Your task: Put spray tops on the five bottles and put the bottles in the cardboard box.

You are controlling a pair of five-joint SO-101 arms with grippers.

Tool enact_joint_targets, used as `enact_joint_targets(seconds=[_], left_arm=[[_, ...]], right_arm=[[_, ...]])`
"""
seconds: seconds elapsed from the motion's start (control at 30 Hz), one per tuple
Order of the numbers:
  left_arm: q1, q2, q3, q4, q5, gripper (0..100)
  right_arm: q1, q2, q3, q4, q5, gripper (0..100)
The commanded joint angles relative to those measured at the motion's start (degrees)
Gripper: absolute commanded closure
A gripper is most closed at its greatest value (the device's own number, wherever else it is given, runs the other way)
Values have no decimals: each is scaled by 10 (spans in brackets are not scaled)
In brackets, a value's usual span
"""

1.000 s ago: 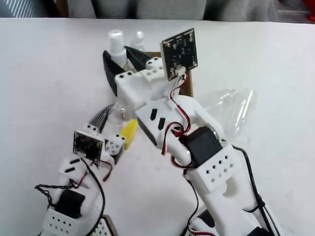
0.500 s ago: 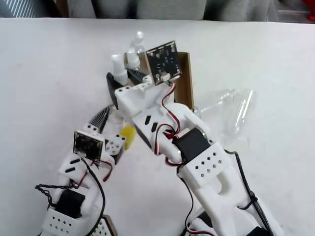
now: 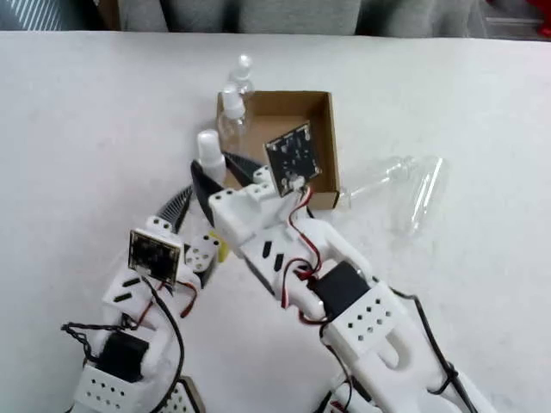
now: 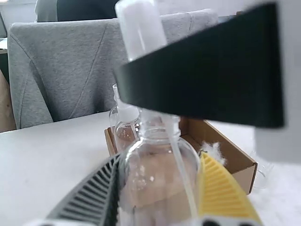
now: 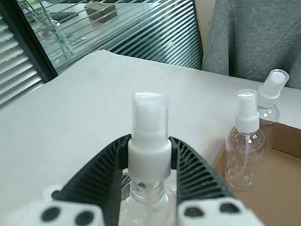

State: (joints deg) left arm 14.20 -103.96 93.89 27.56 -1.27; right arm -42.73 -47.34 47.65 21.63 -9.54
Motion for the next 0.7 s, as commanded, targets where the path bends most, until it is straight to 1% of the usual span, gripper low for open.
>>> enact_joint_targets(seconds=[0.0,0.33,0.57,0.67], left_arm=[[-7,-10,-5,-18,-6,912],[-7,-10,-5,-18,-6,912],[-7,-10,-4,-18,-7,912],[-7,-10,-4,-18,-7,912]], right_arm=[[-5,-25,4,-11,0,982],[-5,-30,62,-59,0,982],[-6,-30,61,-58,-2,978],[-6,-31,54,-55,-33,976]])
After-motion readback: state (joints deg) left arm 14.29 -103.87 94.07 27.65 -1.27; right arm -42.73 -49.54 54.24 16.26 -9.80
